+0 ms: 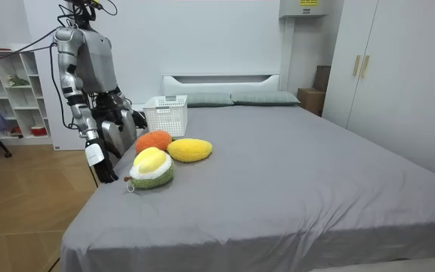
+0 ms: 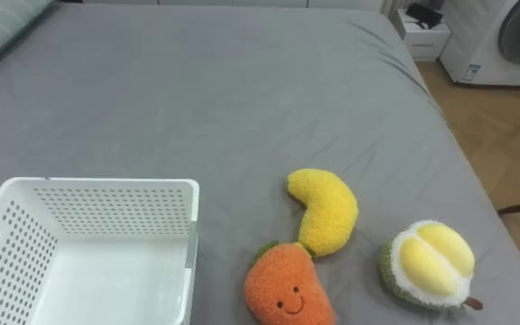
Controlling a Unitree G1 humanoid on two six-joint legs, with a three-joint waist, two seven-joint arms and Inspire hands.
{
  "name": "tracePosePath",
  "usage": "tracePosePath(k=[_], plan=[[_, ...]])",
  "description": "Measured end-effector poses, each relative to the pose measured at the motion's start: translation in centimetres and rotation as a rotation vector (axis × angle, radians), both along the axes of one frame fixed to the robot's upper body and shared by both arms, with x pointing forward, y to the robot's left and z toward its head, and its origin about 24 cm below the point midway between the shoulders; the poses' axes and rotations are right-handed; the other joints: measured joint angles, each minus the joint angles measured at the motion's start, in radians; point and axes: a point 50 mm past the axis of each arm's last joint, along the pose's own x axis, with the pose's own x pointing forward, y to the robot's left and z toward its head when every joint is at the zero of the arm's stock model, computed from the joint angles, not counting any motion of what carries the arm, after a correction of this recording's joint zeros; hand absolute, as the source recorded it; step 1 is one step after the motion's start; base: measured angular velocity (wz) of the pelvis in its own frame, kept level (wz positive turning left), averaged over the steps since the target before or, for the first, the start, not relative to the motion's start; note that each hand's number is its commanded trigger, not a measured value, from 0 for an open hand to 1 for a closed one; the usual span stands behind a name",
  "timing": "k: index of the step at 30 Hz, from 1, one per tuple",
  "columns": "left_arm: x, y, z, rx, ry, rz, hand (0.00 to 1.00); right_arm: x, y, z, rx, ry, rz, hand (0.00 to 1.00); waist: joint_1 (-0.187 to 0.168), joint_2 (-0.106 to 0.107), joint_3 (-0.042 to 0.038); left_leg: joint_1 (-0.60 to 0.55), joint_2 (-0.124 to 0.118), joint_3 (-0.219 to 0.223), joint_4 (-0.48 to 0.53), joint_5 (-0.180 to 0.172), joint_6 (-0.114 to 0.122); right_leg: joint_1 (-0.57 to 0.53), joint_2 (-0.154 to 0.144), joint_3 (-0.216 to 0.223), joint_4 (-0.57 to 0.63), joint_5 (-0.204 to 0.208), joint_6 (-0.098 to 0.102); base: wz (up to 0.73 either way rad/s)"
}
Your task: Collect toys from the bed
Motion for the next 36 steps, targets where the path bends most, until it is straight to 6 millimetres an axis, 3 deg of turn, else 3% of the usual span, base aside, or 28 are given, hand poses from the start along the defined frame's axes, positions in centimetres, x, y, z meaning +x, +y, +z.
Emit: tracePosePath(k=[9, 27, 29, 32, 36], plan=[[0.1, 0.0, 0.0, 0.007, -0.006, 0.002, 0.00, 0.0, 0.0, 0.0, 0.000, -0.003, -0.002, 0.00, 0.000, 0.002, 0.0003, 0.000, 0.000, 0.001, 0.000, 0.000, 0.000, -0.001, 0.001, 0.002, 0.000, 0.000, 0.000, 0.00], [-0.6, -0.3, -0.1, 0.005, 0.014, 0.051, 0.00, -0.6, -1.0, 0.2, 0.021, -0.059, -0.247, 0.00, -0.017, 0.002, -0.0021, 0.001, -0.001, -0.001, -0.002, -0.001, -0.001, 0.005, -0.002, -0.004, 0.000, -0.002, -0.001, 0.01], [-0.9, 0.0, 0.0, 0.011, 0.016, 0.074, 0.00, -1.1, -1.4, 0.2, 0.024, -0.055, -0.329, 0.00, -0.034, -0.003, -0.0077, 0.001, 0.000, -0.003, -0.002, -0.001, -0.001, 0.009, -0.001, -0.006, 0.001, -0.002, -0.001, 0.06], [-1.2, 0.1, 0.0, 0.013, 0.020, 0.088, 0.00, -2.4, -1.7, 0.1, 0.020, 0.003, -0.395, 0.00, -0.043, -0.008, -0.0067, 0.015, 0.000, -0.003, -0.005, -0.001, -0.002, 0.018, 0.000, -0.004, -0.002, -0.003, -0.001, 0.01], [-1.3, 0.7, 0.1, 0.010, 0.011, 0.137, 0.00, -5.8, -1.4, -0.1, 0.033, 0.127, -0.522, 0.00, -0.042, -0.012, -0.0046, 0.033, 0.000, 0.001, -0.007, -0.002, -0.003, 0.026, 0.000, 0.008, 0.003, -0.009, -0.004, -0.09]])
